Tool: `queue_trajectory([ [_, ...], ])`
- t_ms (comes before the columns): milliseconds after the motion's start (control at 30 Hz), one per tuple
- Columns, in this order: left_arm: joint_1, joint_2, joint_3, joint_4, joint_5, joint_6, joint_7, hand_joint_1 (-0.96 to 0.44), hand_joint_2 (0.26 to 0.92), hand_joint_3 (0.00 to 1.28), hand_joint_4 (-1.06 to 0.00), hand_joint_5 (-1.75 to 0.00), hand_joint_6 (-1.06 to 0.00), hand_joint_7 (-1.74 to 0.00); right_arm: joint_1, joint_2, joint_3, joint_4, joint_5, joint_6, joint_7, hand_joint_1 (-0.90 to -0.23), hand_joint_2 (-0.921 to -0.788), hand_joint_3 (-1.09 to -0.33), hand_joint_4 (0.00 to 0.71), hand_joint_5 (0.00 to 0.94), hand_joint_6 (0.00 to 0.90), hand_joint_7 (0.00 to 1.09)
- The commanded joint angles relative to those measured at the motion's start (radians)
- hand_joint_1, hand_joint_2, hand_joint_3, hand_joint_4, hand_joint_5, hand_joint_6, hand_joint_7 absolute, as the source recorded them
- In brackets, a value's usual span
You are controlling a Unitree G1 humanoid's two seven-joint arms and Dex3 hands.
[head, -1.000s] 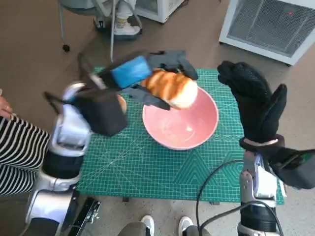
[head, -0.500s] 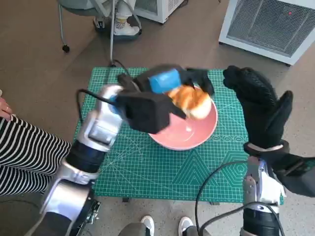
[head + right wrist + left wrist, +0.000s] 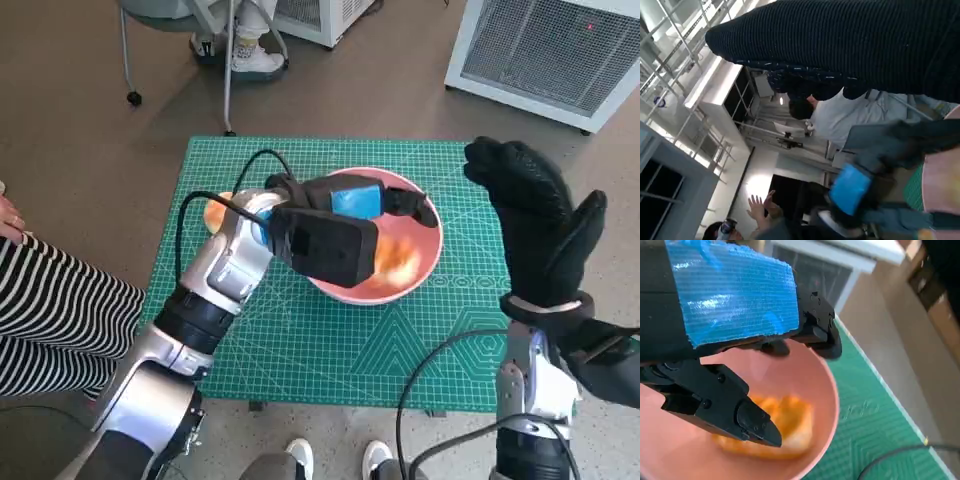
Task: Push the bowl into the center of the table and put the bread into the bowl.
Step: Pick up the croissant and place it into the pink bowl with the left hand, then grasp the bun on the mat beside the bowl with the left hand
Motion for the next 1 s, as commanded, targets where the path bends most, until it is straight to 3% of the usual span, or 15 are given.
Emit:
queue_trajectory([
  [33, -0.021, 0.039, 0.036, -0.018, -0.025, -0.031, -0.025, -0.24, 0.813, 0.0, -0.15, 0.0, -0.26, -0.13, 0.016, 0.006, 0.002, 0.008, -0.007, 0.003, -0.014, -0.712, -0.921, -0.77, 0.182, 0.004, 0.119, 0.35],
  [533, 0.051, 0.185, 0.197, -0.174, -0.138, -0.022, -0.063, -0.25, 0.809, 0.0, -0.12, 0.0, -0.29, -0.09, 0.016, 0.006, 0.01, 0.013, -0.007, 0.0, -0.017, -0.714, -0.921, -0.77, 0.183, 0.003, 0.115, 0.35],
  [1000, 0.038, 0.339, 0.262, -0.131, -0.085, -0.007, -0.016, -0.24, 0.807, 0.0, -0.14, -0.01, -0.33, -0.07, 0.007, 0.002, 0.009, 0.029, 0.002, 0.002, -0.01, -0.716, -0.921, -0.769, 0.182, 0.002, 0.11, 0.35],
])
